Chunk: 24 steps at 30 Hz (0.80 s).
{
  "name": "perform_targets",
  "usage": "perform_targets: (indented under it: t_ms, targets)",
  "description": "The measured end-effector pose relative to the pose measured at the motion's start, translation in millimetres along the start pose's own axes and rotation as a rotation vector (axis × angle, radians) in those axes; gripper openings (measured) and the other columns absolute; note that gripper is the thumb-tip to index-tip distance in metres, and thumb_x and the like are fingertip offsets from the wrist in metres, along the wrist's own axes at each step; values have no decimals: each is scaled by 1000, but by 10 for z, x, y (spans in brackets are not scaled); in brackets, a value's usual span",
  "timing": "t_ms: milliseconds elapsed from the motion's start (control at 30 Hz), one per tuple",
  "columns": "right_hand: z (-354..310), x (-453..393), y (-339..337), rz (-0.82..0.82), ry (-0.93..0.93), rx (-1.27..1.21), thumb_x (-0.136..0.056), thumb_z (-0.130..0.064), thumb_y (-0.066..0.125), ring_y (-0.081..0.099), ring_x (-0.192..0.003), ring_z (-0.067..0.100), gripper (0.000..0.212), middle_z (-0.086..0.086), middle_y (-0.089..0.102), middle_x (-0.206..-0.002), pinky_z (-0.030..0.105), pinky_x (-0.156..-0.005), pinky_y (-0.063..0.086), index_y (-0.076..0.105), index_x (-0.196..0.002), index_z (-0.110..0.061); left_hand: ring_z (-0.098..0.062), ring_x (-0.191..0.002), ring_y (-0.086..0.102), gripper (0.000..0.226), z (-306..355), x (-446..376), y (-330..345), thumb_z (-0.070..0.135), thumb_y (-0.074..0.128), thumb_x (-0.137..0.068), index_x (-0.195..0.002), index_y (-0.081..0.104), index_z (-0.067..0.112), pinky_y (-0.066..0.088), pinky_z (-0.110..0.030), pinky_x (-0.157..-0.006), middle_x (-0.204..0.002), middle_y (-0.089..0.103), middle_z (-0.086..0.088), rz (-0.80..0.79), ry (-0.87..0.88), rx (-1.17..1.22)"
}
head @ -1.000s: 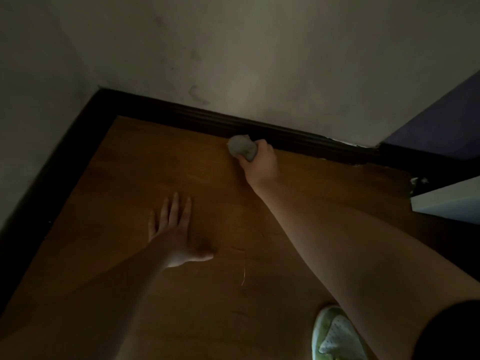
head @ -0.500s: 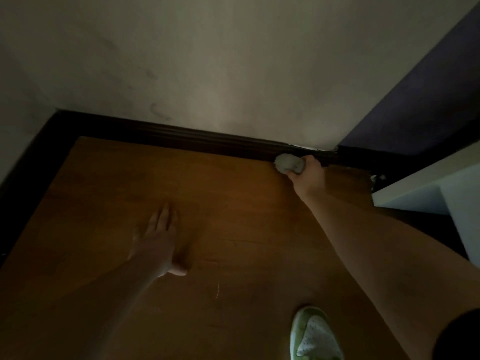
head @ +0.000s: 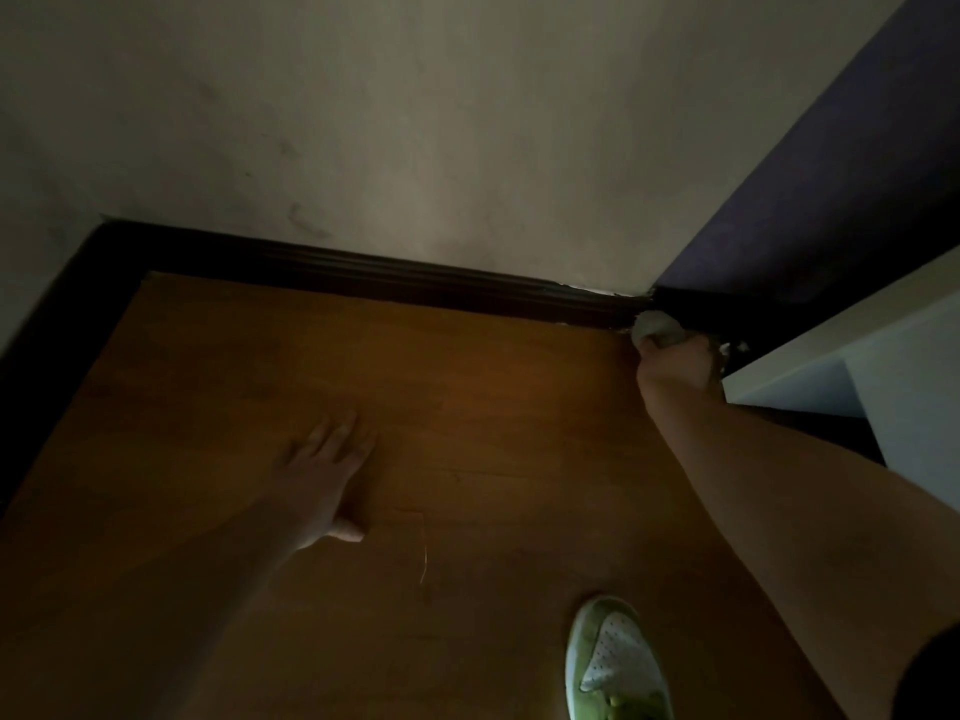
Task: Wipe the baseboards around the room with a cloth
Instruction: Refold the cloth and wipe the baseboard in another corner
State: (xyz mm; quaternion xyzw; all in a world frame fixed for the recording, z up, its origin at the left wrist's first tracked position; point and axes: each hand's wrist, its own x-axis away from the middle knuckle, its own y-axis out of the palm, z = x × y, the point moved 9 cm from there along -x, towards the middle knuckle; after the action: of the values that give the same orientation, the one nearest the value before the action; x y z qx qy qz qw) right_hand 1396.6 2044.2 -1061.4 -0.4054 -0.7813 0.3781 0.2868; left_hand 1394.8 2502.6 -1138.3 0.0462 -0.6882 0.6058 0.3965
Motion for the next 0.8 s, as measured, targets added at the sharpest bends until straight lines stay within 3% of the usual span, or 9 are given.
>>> perform_targets:
  t_ms: [100, 267, 433, 500, 800]
  targets:
    - [-261, 352, 290, -23, -74, -127, -87, -37, 70, 61, -111, 30, 54, 13, 57, -127, 32, -81, 49, 50, -127, -7, -24, -151, -21, 128, -16, 5, 25, 68, 71, -73, -153, -23, 33, 5, -50, -123, -157, -37, 0, 12, 24, 10]
    - [-842, 946, 922, -217, -234, -292, -88, -31, 72, 57, -91, 13, 34, 2, 59, -109, 20, -67, 43, 51, -109, -14, -17, -150, -22, 112, -215, 124, 1, 72, 56, -83, -148, -29, 39, 0, -43, -122, -156, -38, 7, 64, 70, 55]
    - [-1391, 1480, 1330, -336, -402, -278, -86, -32, 74, 60, -96, 17, 36, 4, 60, -109, 25, -72, 45, 52, -109, -15, -13, -142, -33, 131, -1035, 407, 128, 87, 56, -67, -141, -41, 39, 3, -63, -118, -149, -49, 7, 91, -259, 162]
    - [-1579, 1701, 1507, -385, -431, -276, -86, -33, 74, 60, -97, 17, 37, 4, 60, -110, 26, -72, 47, 53, -111, -15, -17, -145, -31, 143, -1262, 518, 257, 91, 61, -57, -139, -44, 37, 1, -64, -117, -151, -48, 3, 60, -347, 218]
    - [-2521, 2467, 2215, -548, -543, -327, -88, -34, 72, 58, -97, 15, 44, 5, 59, -119, 27, -73, 47, 51, -120, -14, -19, -144, -37, 150, -1452, 510, 549, 95, 59, -48, -132, -52, 38, -11, -59, -117, -148, -52, 7, 27, -344, 390]
